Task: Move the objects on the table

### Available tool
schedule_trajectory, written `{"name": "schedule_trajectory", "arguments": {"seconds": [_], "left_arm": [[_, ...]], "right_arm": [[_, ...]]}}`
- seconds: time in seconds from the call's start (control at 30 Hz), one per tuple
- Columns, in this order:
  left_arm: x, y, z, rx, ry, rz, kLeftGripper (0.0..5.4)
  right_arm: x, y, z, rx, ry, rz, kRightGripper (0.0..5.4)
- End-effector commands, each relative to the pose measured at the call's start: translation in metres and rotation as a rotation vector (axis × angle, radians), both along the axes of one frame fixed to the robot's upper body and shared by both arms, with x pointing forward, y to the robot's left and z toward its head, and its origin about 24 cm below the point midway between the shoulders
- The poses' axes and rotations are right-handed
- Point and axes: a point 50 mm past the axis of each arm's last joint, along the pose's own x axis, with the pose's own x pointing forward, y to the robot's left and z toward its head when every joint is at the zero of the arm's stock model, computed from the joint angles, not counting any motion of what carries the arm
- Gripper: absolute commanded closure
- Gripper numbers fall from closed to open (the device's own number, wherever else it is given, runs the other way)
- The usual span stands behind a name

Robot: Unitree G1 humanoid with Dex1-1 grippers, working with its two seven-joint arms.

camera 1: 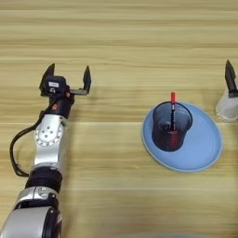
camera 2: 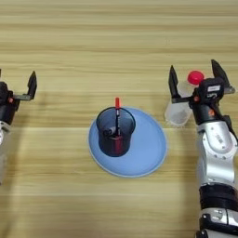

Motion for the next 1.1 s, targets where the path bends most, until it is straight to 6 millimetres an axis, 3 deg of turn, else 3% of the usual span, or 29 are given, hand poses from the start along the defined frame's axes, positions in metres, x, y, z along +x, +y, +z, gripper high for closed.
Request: {"name": "schedule_trajectory", "arguments": {"seconds": [0.03, 0.3, 0.53, 0.87, 1.1], "left_arm": [[0.002, -0.002, 0.003, 0.005, -0.018, -0.005, 0.0], [0.002, -0.003, 0.003, 0.005, -0.02, -0.005, 0.0], [0.002, -0.003, 0.003, 0.006, -0.02, -0.005, 0.0], [0.001, -0.003, 0.003, 0.006, -0.019, -0.007, 0.0], [0.001, -0.002, 0.002, 0.007, -0.018, -0.004, 0.0]], "right_arm": [[-0.007, 0.004, 0.029, -0.064, -0.119, 0.02, 0.02], [-0.025, 0.032, 0.063, -0.112, -0.258, 0.159, 0.02], [-0.039, 0.051, 0.077, -0.121, -0.283, 0.305, 0.02], [-0.055, 0.073, 0.047, -0.087, 0.002, 0.691, 0.02], [-0.069, 0.074, 0.027, -0.11, 0.208, 0.891, 0.02]]}}
